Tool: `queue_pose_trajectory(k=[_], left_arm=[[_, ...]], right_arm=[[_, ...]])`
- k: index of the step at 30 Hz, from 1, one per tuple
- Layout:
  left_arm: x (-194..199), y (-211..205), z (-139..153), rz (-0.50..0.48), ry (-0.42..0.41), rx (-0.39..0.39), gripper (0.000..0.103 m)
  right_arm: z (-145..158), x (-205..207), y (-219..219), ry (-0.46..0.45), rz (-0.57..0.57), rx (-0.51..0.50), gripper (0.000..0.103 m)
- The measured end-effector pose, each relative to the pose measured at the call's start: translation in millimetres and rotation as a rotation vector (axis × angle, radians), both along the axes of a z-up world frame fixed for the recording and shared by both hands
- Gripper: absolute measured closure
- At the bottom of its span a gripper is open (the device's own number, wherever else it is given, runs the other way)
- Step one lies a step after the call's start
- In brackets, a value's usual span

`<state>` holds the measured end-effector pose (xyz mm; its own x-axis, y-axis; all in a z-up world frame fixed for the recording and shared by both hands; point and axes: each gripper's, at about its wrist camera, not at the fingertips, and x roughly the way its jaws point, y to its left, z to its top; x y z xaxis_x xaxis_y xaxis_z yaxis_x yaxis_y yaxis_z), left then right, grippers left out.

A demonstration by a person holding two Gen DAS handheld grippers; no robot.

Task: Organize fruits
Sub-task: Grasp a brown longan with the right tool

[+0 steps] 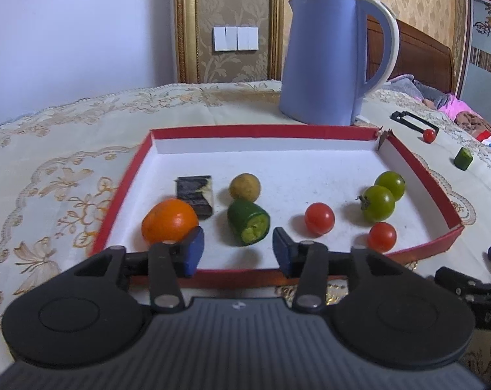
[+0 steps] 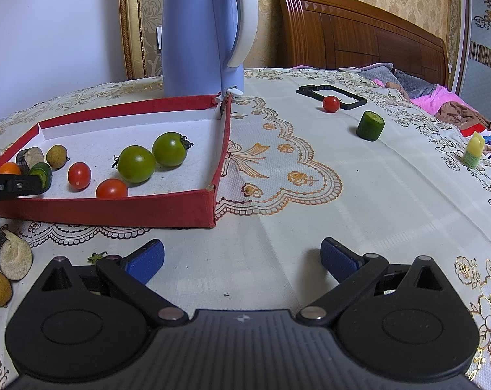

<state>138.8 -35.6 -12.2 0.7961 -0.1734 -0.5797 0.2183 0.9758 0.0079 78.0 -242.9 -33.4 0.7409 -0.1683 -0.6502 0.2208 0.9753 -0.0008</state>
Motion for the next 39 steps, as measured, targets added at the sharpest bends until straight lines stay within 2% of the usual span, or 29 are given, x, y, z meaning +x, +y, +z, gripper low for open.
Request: queue_pose_trajectory(k=[5, 7, 11, 14, 16, 20, 24, 27, 31, 34, 36, 39], left_arm=[[-26.2, 22.6, 7.6, 0.032, -0.071, 0.031, 0.04], [-33.5, 38.5, 8.6, 0.06, -0.077, 0.014, 0.04], [-42.7, 70.0, 2.4, 0.099, -0.043, -0.029, 0.037], [-48.7, 85.6, -6.8, 0.109, -0.006, -0.026, 0.034], [-51.0, 93.0, -13.0, 0.125, 0.008, -0.028, 0.028], [-49.1, 96.7, -18.0, 0.14, 0.027, -0.032, 0.025], [-47.3, 88.8, -23.3, 0.142, 0.018, 0.02, 0.014], [-45.0, 92.0, -24.2, 0.128, 0.031, -0.012, 0.008], [-43.9, 90.9, -24.4, 0.125, 0.034, -0.007, 0.007], [-43.1, 89.6, -24.7, 0.121, 0.037, -0.004, 0.005], [-43.1, 89.6, -24.7, 0.119, 0.038, -0.005, 0.005], [-43.2, 90.9, -24.6, 0.119, 0.037, -0.014, 0.005]], right_arm=[[0.1, 0.1, 0.0, 0.0, 0.0, 0.0, 0.0], [0.0, 0.2, 0.1, 0.0, 0.0, 0.0, 0.0], [0.0, 0.2, 0.1, 0.0, 0.0, 0.0, 0.0], [0.0, 0.1, 0.1, 0.0, 0.0, 0.0, 0.0], [0.1, 0.2, 0.2, 0.0, 0.0, 0.0, 0.0], [0.2, 0.0, 0.3, 0.0, 0.0, 0.0, 0.0], [0.3, -0.1, 0.1, 0.0, 0.0, -0.001, 0.0], [0.4, -0.4, 0.0, -0.001, -0.002, -0.002, 0.0], [1.4, -1.7, 1.7, -0.006, -0.005, -0.01, 0.0], [6.0, -10.4, 6.8, -0.044, 0.016, -0.019, 0.0], [9.1, -20.2, 12.2, -0.064, 0.031, 0.012, 0.0], [14.0, -34.6, 21.8, -0.071, 0.121, 0.145, 0.001]])
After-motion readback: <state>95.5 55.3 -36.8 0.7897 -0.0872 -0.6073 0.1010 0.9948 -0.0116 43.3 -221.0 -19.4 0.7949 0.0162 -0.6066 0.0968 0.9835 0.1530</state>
